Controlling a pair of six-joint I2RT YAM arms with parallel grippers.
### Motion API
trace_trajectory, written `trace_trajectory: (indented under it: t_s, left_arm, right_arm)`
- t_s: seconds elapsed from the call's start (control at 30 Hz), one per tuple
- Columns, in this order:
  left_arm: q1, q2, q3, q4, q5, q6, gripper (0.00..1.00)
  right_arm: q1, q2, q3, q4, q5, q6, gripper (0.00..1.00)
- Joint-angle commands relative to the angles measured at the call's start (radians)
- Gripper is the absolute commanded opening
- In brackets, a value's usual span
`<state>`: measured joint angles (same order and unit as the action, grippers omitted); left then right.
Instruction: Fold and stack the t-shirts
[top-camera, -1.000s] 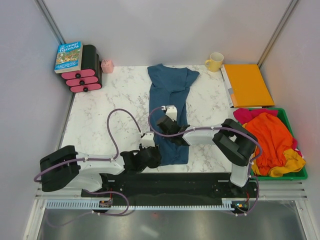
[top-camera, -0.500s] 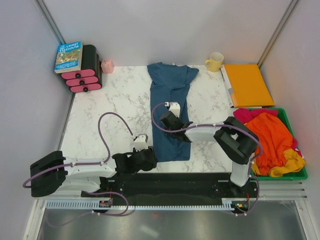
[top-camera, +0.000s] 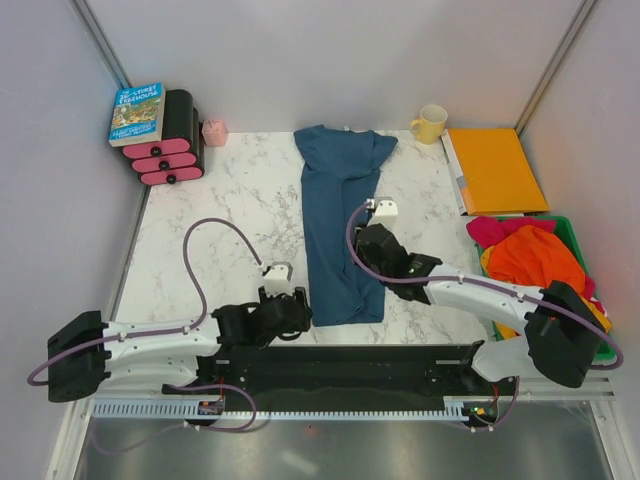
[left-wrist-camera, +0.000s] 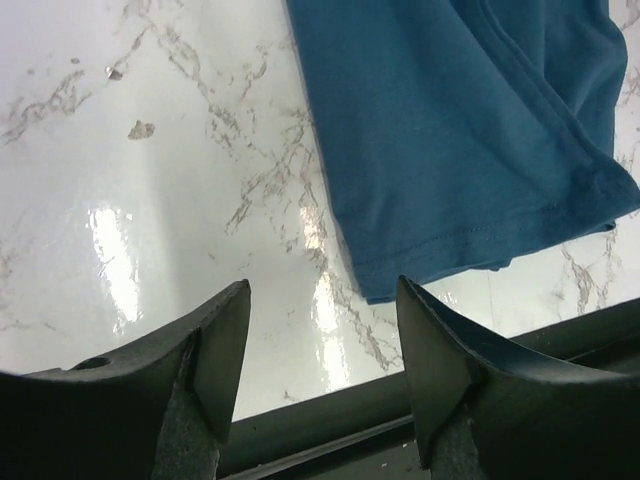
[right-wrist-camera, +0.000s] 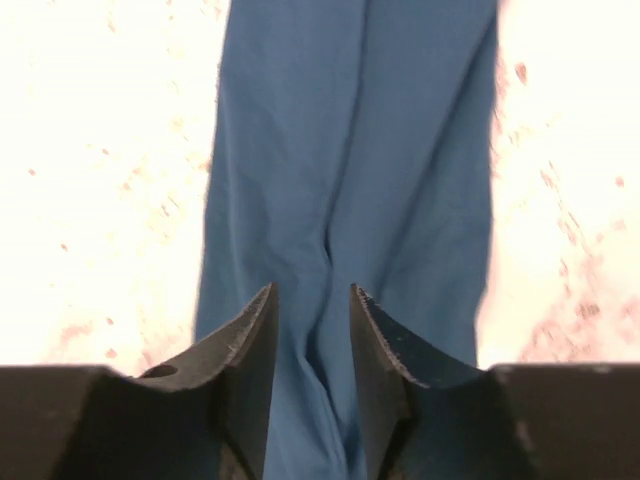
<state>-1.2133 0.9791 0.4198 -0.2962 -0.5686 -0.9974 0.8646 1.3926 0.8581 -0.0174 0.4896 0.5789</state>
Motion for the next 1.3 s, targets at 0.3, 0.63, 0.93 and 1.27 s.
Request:
trace_trajectory:
  t_s: [0.3,0.63,0.93,1.27]
  left_arm:
    - [-0.002,0.317,0.23,0.21,-0.082,0.197,0.66]
    - [0.005,0.411,0.254,0.261,-0.044,0.218,0.67]
    - [0.005,0.535,0.195,0.292,0.022,0.167,0.66]
    - [0.006,0.537,0.174,0.135,0.07,0.071,0.64]
  right_arm:
    - [0.192,-0.075,-0.295,-0.079,0.125,0.225,0.38]
    - [0.205,-0.119,-0.335,-0.079,0.165,0.275,0.37]
    - [0.215,-0.097,-0.369,-0.128,0.146,0.386,0.31]
    - [0.266,-0.041,-0.372,-0.255,0.11,0.544,0.27]
